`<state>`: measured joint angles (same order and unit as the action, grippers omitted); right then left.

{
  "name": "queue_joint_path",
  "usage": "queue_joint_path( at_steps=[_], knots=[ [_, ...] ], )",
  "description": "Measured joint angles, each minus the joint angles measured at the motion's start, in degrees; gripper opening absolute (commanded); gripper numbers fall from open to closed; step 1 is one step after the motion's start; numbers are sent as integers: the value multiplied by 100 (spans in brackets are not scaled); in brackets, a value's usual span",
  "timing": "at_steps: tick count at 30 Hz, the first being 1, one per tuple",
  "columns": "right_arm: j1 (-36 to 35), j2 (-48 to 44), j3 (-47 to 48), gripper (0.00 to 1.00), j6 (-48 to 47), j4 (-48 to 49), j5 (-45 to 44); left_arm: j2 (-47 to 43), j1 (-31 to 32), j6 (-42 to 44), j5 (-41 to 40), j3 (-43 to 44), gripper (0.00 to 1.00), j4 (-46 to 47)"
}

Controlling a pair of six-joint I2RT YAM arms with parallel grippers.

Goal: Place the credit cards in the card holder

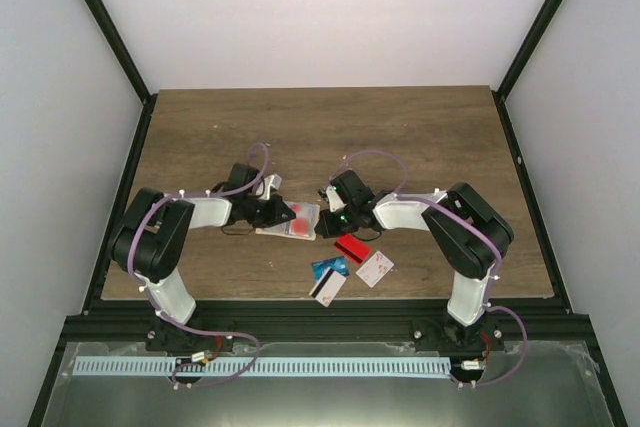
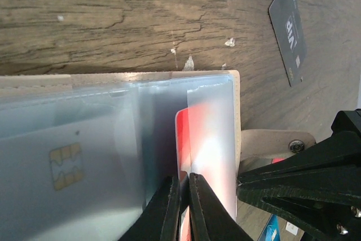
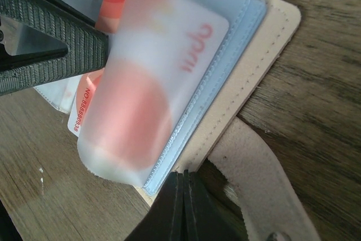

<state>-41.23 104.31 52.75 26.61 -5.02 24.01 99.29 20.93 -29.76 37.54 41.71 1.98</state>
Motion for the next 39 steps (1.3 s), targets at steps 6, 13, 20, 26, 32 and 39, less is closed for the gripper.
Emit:
queue_joint_path(
  at_steps=[6, 13, 20, 26, 32, 39],
  knots=[
    [0, 0, 0, 1, 0, 0, 0, 0, 11, 162, -33, 127, 7, -195],
    [0, 0, 0, 1, -2, 0, 2, 4, 13, 225, -37, 164, 7, -251],
    [0, 2, 2, 1, -2, 0, 2, 66, 13, 313, -66, 291, 7, -367],
    [0, 4, 4, 1, -4, 0, 2, 118, 13, 348, -61, 343, 9, -393],
    [-9, 20, 44, 1, -7, -37, 0, 208, 57, 431, -85, 433, 38, -466],
    [-22, 20, 111, 1, -22, -177, -44, -214, 173, 529, -743, 553, 58, -1043]
  ],
)
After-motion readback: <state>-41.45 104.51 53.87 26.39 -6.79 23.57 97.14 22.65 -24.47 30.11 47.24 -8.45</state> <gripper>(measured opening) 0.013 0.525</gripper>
